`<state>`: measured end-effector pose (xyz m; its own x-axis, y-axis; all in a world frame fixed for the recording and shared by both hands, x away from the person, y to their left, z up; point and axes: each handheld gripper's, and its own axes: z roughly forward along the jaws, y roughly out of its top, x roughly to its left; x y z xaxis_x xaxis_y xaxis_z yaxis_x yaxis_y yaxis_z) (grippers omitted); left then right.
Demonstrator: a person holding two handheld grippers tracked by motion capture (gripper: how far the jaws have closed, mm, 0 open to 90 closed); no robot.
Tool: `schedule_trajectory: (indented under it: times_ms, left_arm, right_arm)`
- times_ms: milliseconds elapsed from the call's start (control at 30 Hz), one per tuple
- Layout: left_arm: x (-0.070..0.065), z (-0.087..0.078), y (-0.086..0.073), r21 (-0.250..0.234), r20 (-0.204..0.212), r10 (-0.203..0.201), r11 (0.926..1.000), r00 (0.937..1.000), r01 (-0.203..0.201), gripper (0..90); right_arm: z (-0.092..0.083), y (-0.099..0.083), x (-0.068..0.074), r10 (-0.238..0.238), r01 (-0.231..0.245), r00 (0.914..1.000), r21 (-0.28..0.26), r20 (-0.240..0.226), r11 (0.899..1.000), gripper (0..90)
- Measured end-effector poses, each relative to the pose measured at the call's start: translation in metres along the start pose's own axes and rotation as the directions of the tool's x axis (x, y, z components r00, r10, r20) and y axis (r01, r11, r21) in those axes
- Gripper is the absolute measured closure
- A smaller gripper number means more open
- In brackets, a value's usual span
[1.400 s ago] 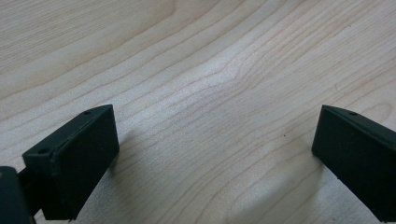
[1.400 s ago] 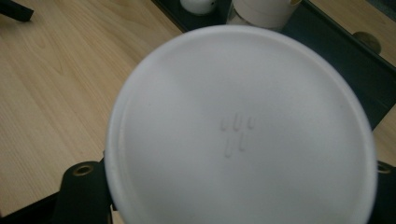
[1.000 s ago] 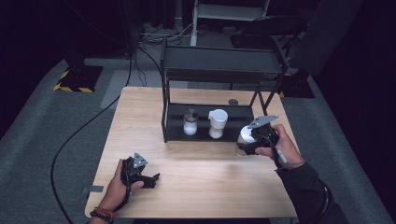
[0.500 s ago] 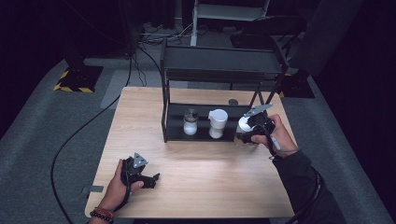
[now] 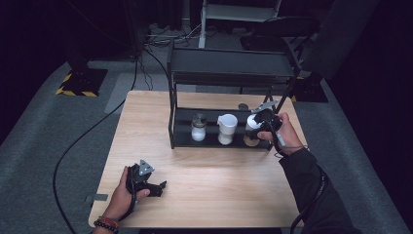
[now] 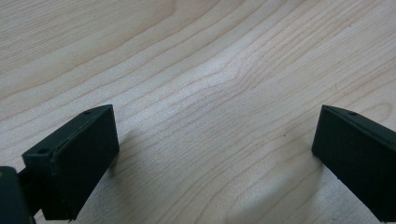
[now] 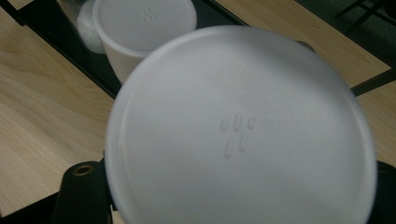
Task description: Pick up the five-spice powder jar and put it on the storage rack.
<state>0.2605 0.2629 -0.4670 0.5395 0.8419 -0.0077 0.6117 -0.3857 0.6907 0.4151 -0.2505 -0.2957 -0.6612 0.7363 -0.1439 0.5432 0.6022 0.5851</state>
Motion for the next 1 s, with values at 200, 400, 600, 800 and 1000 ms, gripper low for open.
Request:
schedule_trajectory:
  times_ms: [200,400,600,800,1000]
  left_arm:
    - [0.000,0.000,0.000,0.000,0.000,0.000,1.0000,1.0000,0.000,0.6]
    - [0.000,0.000,0.000,0.000,0.000,0.000,1.0000,1.0000,0.000,0.5]
    - [0.000,0.000,0.000,0.000,0.000,0.000,1.0000,1.0000,0.000,0.5]
    - [0.000,0.000,0.000,0.000,0.000,0.000,1.0000,1.0000,0.000,0.5]
    - [0.000,0.000,0.000,0.000,0.000,0.000,1.0000,1.0000,0.000,0.5]
  right_arm:
    - [0.010,0.005,-0.004,0.034,-0.034,0.9994,0.009,0.007,0.999,30.2]
    - [0.020,0.009,-0.006,0.059,-0.060,0.9978,0.018,0.031,0.998,30.2]
    - [0.030,0.013,-0.006,0.089,-0.090,0.9949,0.030,0.047,0.995,30.2]
    - [0.038,0.013,-0.008,0.114,-0.116,0.9919,0.035,0.056,0.993,30.2]
    - [0.048,0.012,-0.009,0.131,-0.134,0.9895,0.045,0.060,0.990,30.2]
